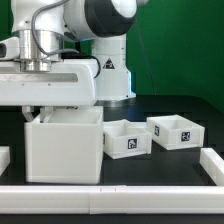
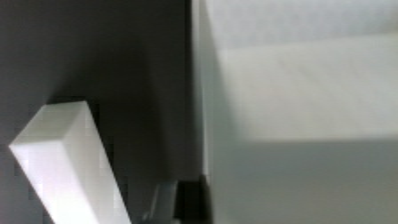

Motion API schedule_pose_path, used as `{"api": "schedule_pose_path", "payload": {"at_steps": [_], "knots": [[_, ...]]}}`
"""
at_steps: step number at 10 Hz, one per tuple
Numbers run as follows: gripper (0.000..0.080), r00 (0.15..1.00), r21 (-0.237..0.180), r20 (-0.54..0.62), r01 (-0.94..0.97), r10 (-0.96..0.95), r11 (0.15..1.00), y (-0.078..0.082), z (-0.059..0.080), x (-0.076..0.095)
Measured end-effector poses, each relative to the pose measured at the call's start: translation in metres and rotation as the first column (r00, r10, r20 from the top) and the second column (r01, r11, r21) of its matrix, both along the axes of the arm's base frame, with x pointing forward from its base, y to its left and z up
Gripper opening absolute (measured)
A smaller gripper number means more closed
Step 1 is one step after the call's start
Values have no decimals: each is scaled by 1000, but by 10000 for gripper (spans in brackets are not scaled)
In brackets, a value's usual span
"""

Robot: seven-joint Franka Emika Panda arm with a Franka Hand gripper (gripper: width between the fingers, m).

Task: Assemble drawer

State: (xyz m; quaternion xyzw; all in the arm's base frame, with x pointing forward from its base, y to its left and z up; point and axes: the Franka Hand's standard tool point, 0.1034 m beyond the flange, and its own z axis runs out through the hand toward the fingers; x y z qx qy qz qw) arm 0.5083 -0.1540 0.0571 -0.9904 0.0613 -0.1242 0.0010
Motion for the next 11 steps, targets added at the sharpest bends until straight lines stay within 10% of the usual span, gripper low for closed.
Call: {"api": "schedule_pose_path", "payload": {"at_steps": [6,11], "knots": [[31,1000,2,-3,-6,6,1000,0,1,0],[31,981,126,-180,-44,66,991,17,54,-3]]}}
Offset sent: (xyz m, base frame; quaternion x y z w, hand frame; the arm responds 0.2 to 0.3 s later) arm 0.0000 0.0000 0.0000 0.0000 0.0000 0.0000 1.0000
